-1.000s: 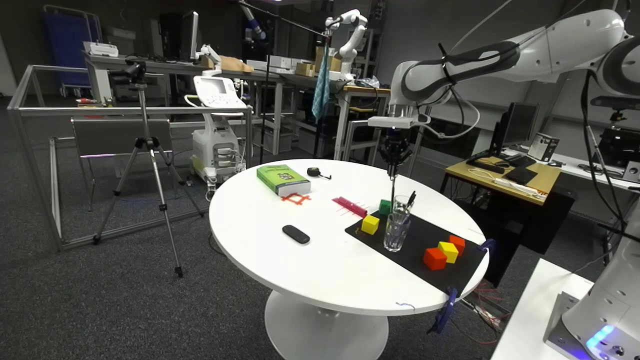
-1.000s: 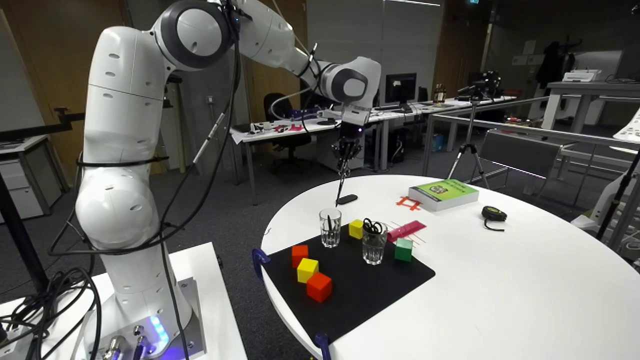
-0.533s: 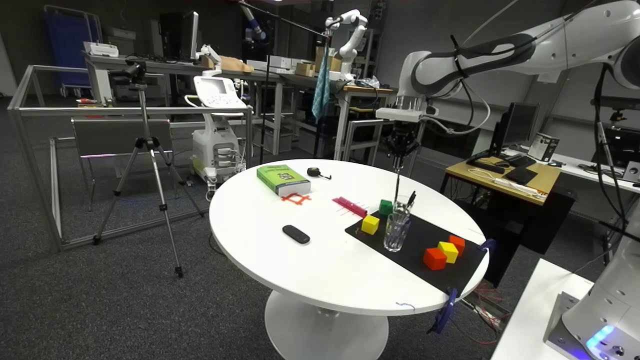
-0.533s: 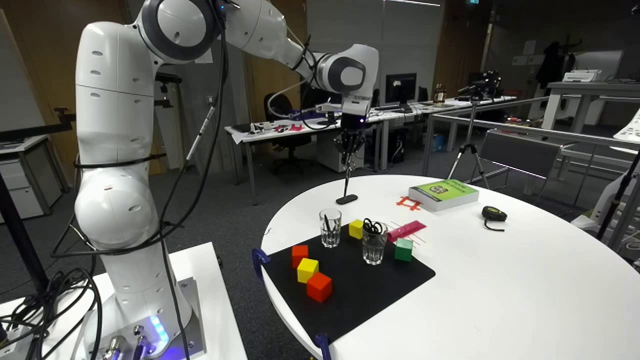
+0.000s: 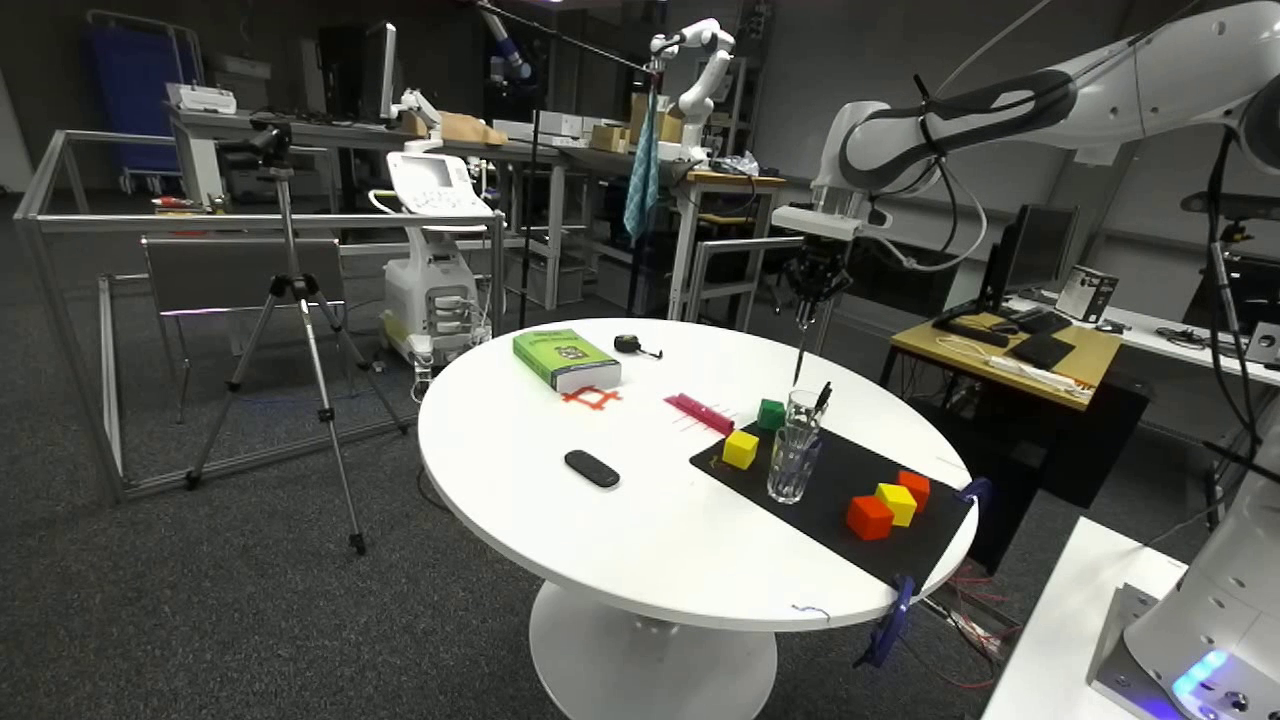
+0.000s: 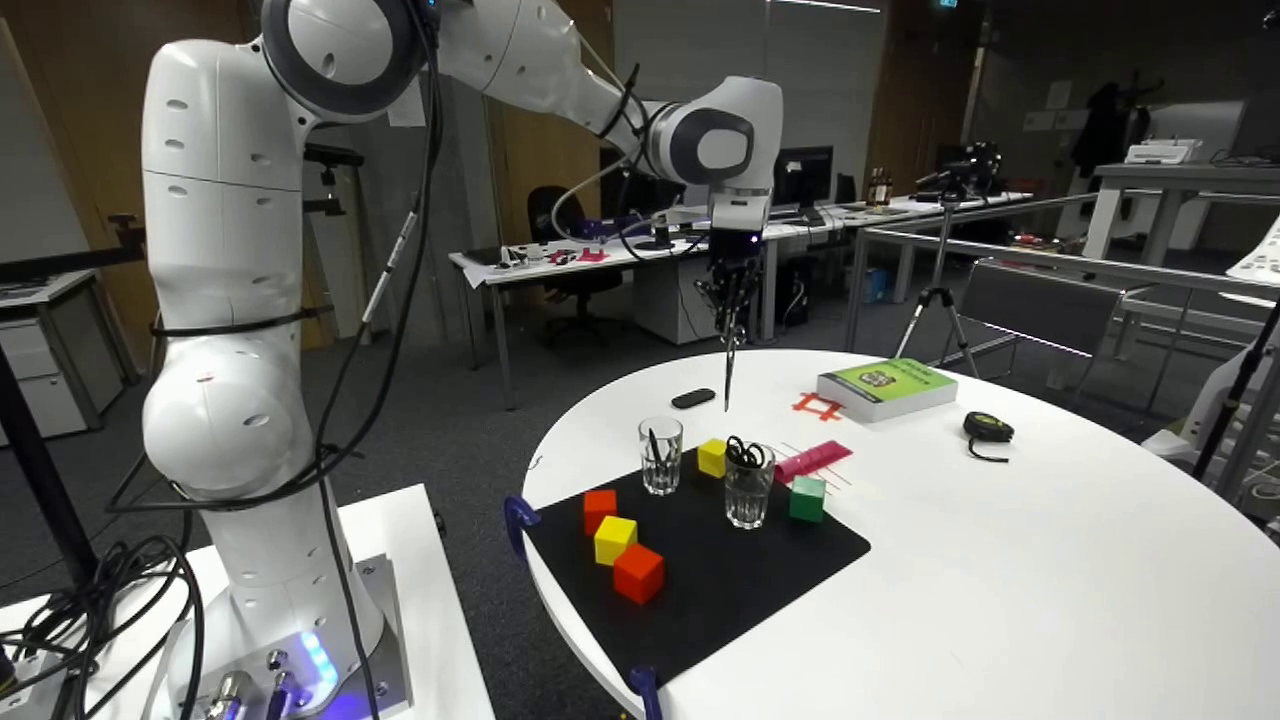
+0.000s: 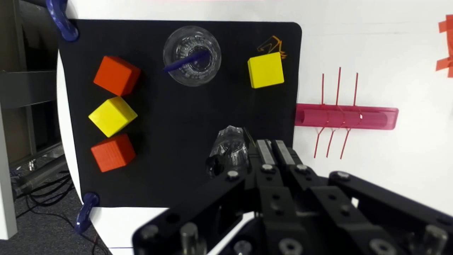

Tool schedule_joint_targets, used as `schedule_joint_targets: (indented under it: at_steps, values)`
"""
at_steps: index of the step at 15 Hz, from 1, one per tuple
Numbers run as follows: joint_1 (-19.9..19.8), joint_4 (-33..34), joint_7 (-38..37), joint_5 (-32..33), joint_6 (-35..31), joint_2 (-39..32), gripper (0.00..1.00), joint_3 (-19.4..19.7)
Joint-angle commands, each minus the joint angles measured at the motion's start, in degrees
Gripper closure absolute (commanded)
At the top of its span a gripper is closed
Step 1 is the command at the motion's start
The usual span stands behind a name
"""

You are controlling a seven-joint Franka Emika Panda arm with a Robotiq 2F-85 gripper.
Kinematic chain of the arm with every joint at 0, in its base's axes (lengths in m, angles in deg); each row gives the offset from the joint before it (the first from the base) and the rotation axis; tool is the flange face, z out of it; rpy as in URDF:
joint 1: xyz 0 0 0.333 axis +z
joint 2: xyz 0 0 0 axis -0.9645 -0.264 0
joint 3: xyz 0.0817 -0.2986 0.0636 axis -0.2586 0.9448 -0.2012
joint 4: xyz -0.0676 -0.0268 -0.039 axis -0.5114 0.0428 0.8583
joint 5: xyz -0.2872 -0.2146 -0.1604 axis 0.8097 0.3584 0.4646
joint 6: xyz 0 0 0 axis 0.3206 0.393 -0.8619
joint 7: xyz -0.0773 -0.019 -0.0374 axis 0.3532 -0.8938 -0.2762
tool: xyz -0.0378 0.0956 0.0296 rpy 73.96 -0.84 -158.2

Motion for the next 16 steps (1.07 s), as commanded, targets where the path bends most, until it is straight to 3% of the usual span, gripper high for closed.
schedule_joint_targets:
  at_steps: [1, 6, 10, 11, 16]
  values:
    - [-1.59, -2.52, 4.1, 0.29, -2.56, 2.45, 0.99, 0.53]
    - [-2.92, -2.54, 12.09, 1.1, -3.09, 2.32, 0.99, 1.18]
    - [-4.01, -2.45, 18.87, -1.8, -2.91, 2.0, 0.99, 0.94]
    - [-3.18, -0.05, 15.29, -0.33, -0.98, -0.01, 0.95, 1.27]
    - [-3.32, -0.14, 16.8, -0.58, -0.98, -0.01, 0.95, 1.3]
